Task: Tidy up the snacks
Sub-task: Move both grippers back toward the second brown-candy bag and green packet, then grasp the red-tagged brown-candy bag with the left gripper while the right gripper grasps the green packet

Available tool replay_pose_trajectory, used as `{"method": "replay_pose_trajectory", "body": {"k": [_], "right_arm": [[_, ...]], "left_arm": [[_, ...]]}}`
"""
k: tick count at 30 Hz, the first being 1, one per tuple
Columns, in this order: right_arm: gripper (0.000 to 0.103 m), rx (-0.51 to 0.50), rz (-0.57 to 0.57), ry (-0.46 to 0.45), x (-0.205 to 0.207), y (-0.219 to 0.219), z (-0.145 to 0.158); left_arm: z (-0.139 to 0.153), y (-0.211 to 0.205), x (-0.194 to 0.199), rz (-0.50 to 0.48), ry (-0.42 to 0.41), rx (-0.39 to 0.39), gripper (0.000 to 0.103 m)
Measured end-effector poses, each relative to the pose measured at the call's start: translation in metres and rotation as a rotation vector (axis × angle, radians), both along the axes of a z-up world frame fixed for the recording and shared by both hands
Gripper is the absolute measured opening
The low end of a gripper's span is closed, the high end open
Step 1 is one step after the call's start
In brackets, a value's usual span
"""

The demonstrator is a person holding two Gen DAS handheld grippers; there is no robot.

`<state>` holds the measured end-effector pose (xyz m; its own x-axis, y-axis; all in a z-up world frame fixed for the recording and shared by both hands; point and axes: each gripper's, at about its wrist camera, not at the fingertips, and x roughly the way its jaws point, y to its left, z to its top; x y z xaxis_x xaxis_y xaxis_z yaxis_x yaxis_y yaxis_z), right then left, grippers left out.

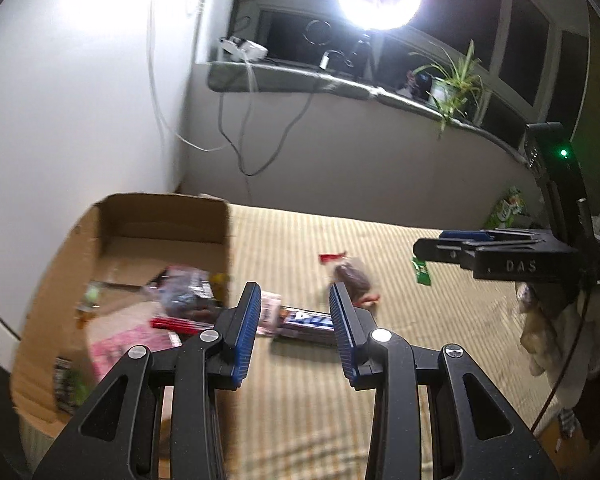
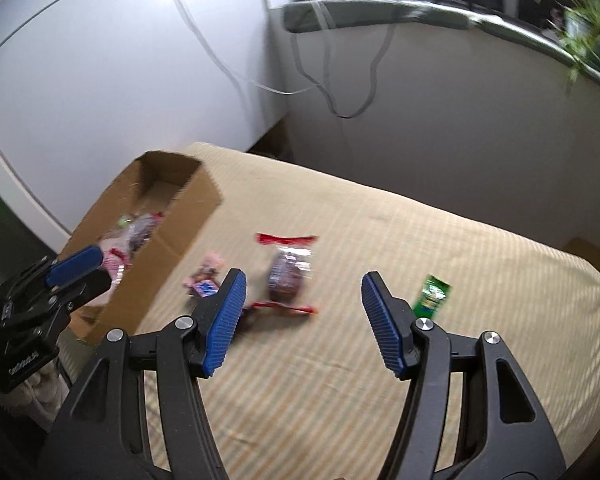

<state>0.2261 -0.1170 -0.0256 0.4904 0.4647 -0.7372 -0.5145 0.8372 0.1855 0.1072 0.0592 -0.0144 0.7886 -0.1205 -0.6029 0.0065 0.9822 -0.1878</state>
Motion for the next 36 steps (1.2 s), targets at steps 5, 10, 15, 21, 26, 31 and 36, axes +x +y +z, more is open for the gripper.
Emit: {"method": "replay_pose_trajectory", "body": {"k": [5,10,15,21,26,31,36], "right_arm": [[0.063,-0.008,-0.076,0.013,0.012,-0.033,-0.011],[0.063,-0.017,-0.136,0.049,0.029,-0.058,-0.026],[0.063,-0.016,-0.164,0.086,0.042,-0.071,-0.042],[0.063,-0.034,-0.161,0.124,0.055,-0.070,-0.061],[0.046,-0.053,-0.149,0.156,0.062,-0.061,-0.075],[0.044,-0.078,-0.153,0.167,0.068,-0.051,-0.085],[0.041,-0.117,-0.158,0.150,0.074,-0.040,-0.088]], "left_arm": [[-0.006,-0.020,0.010,-0.030,0.022,-0.003,0.039],[-0.013,-0.036,0.023,-0.051,0.044,-0.012,0.044],[-0.023,-0.045,0.038,-0.070,0.075,-0.026,0.044],[-0.036,-0.056,0.061,-0.081,0.118,-0.061,0.044],[-0.044,-0.059,0.080,-0.079,0.150,-0.083,0.051],[-0.054,-0.064,0.093,-0.080,0.181,-0.068,0.051],[-0.065,-0.065,0.104,-0.075,0.209,-0.064,0.051]]}}
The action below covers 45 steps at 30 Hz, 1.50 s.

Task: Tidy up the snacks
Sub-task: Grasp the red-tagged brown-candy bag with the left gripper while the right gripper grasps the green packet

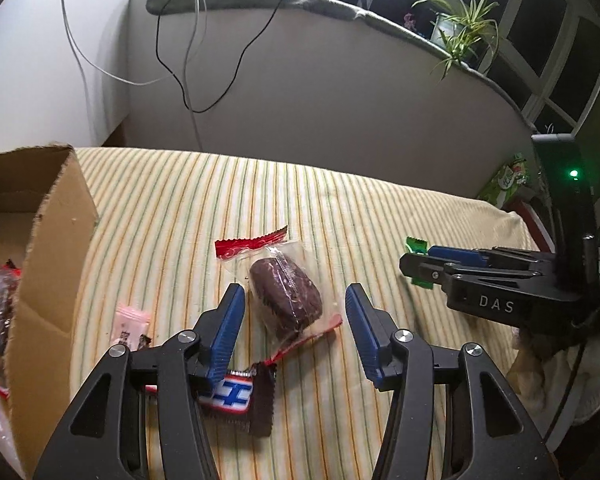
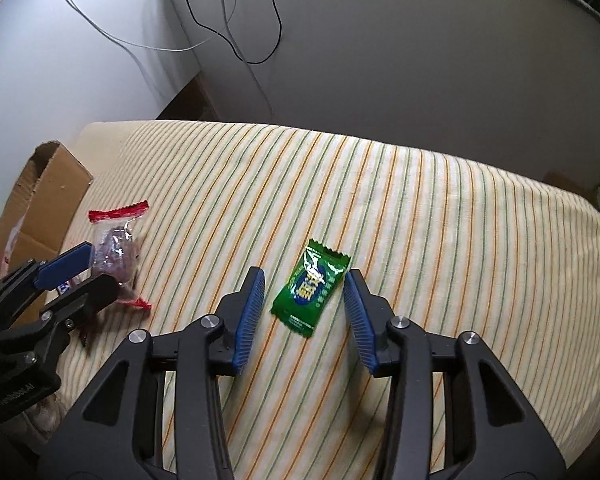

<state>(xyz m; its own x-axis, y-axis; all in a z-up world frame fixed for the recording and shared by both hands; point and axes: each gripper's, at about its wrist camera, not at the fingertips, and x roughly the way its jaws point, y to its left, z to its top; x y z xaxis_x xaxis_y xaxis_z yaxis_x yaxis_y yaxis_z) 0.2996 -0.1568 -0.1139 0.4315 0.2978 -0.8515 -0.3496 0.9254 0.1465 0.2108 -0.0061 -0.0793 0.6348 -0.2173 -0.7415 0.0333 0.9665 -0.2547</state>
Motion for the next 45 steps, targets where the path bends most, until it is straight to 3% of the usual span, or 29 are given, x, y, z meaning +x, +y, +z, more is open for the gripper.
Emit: {"method": "replay_pose_trajectory", "body": {"k": [5,8,14,16,28,45], "right_arm": [[0.031,-0.072,0.021,-0.026,0.002,0.007,0.001],[0.024,-0.113,0.037,-0.046,0.001,0.012,0.002],[0.023,-0.145,0.050,-0.068,-0.003,0.019,0.003],[0.022,-0.138,0.048,-0.067,-0.004,0.019,0.003],[0.020,-0.086,0.035,-0.066,-0.012,0.006,0.010],[0.020,-0.028,0.063,-0.135,-0.049,0.011,0.055]], "left_arm": [[-0.007,-0.002,0.008,-0.007,0.019,-0.002,0.051],[-0.006,-0.003,0.008,-0.010,0.013,-0.004,0.046],[-0.008,-0.007,0.007,-0.015,-0.003,0.022,0.041],[-0.007,-0.005,0.007,-0.012,-0.009,0.015,0.036],[0.001,-0.004,-0.002,-0.012,-0.036,0.003,0.035],[0.045,0.005,-0.050,-0.010,-0.154,0.014,0.035]]}}
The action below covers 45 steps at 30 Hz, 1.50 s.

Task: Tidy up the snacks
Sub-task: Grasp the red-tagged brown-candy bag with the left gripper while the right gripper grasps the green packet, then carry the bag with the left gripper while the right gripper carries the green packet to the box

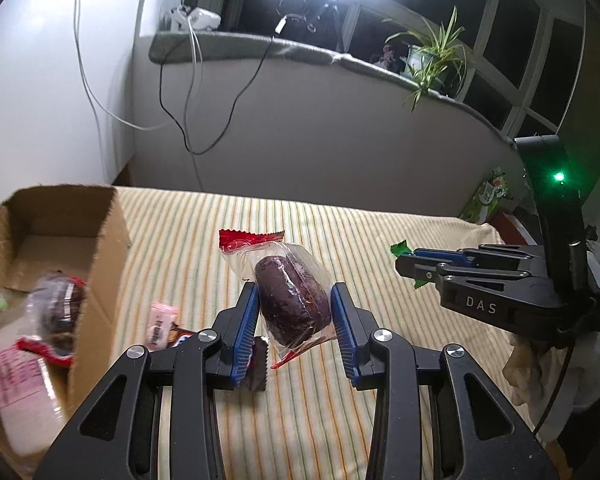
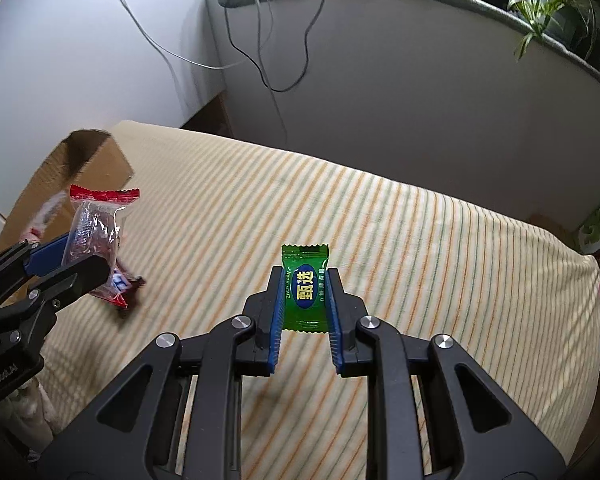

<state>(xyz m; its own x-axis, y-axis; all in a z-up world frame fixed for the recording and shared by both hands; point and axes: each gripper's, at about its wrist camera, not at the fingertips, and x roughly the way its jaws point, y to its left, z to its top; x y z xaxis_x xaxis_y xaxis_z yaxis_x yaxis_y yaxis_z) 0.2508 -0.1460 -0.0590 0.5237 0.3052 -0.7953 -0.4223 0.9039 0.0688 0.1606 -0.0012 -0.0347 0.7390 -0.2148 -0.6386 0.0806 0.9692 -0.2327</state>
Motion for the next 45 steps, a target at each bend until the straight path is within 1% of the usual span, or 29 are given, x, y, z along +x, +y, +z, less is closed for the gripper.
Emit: {"method": "replay_pose_trajectory", "body": {"k": [9,22,32,45], "right_arm": [[0.020,0.008,0.045,-0.037,-0.029,0.020,0.023],[0.020,0.009,0.135,-0.083,-0.058,0.074,0.044],[0.020,0.015,0.207,-0.104,-0.073,0.119,0.054],[0.020,0.031,0.296,-0.108,-0.078,0.176,0.059]], "left_arm": [[0.018,0.016,-0.035,0.028,-0.055,0.002,0.035],[0.031,0.056,-0.069,0.108,-0.101,-0.006,0.035],[0.030,0.092,-0.090,0.180,-0.109,-0.010,0.035],[0.021,0.130,-0.110,0.264,-0.095,-0.009,0.035]]}}
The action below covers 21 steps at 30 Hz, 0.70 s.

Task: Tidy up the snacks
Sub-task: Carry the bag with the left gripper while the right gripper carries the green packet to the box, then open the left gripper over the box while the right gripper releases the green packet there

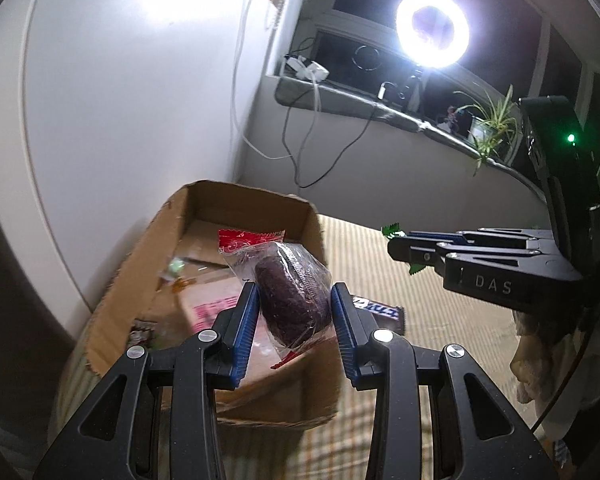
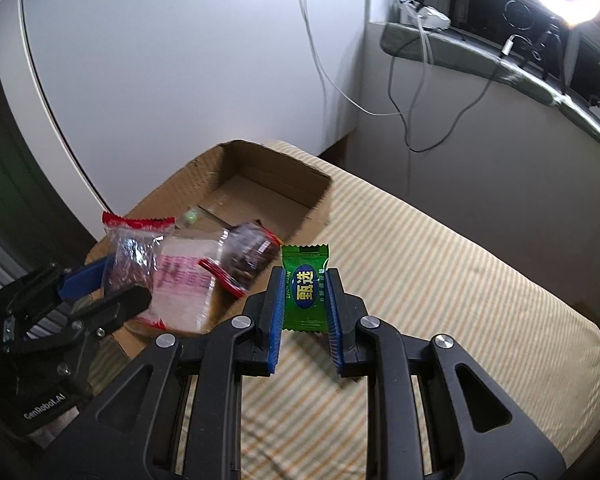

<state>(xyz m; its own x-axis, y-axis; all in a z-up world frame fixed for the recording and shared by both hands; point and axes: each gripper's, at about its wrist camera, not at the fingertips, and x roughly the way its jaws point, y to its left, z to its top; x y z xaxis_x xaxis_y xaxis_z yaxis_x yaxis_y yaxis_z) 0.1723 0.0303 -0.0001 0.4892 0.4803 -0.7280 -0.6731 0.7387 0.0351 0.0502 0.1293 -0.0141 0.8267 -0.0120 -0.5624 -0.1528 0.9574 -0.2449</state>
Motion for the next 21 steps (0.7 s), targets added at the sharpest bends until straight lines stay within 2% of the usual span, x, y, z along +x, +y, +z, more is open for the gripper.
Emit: {"method": "replay_pose_trajectory", "body": {"k": [21], "right_arm": [[0.020,-0.024,0.098,0.058,0.010,0.074,-0.019]], "left_arm": [[-0.017,0.039,-0.008,0.074,0.032,-0.023,0.035]]}}
